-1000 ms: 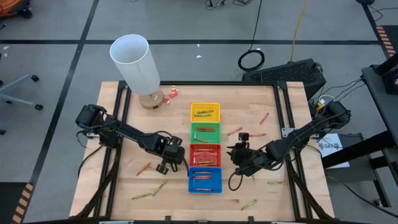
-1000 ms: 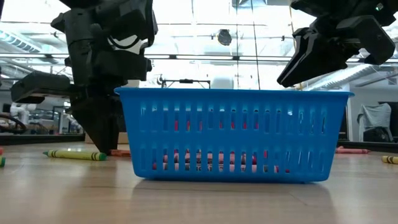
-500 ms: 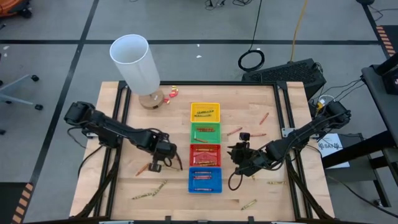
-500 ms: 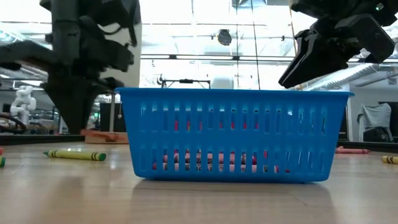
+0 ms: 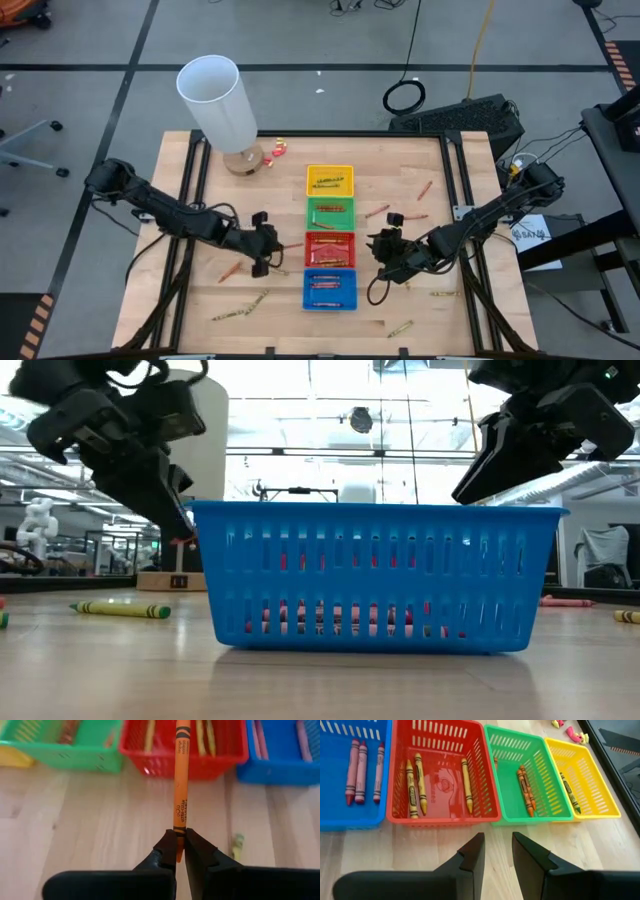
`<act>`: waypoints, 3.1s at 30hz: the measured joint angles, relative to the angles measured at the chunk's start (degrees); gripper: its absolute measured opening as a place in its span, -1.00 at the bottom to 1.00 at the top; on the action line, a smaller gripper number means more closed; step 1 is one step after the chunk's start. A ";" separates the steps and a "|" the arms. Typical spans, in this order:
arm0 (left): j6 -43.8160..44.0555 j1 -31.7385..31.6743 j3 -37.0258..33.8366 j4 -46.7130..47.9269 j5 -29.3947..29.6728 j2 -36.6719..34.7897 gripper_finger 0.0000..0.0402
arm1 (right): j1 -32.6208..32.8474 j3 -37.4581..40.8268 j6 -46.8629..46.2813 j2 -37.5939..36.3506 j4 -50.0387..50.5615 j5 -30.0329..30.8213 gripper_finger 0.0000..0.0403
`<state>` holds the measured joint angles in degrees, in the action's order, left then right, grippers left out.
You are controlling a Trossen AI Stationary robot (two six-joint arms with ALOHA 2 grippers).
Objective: Sort crayons
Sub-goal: Put the orange crayon into the green bin
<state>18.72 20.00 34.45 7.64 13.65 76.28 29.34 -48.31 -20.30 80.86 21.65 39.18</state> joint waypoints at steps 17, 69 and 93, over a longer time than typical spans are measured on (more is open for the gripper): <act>-14.62 1.13 -6.44 -43.34 10.66 -0.43 -0.92 | 0.02 0.00 0.47 0.02 -1.41 1.56 -0.59; -45.20 1.02 -6.44 -42.55 10.75 -0.41 -0.92 | -0.87 0.00 0.15 0.02 -1.66 5.60 -0.59; 8.04 0.47 -6.44 -43.21 10.66 -0.41 -0.92 | -0.74 0.00 -7.75 0.02 -1.71 2.49 -0.59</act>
<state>26.76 20.47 28.01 -35.57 24.32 75.88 28.60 -48.31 -28.05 80.88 19.94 41.67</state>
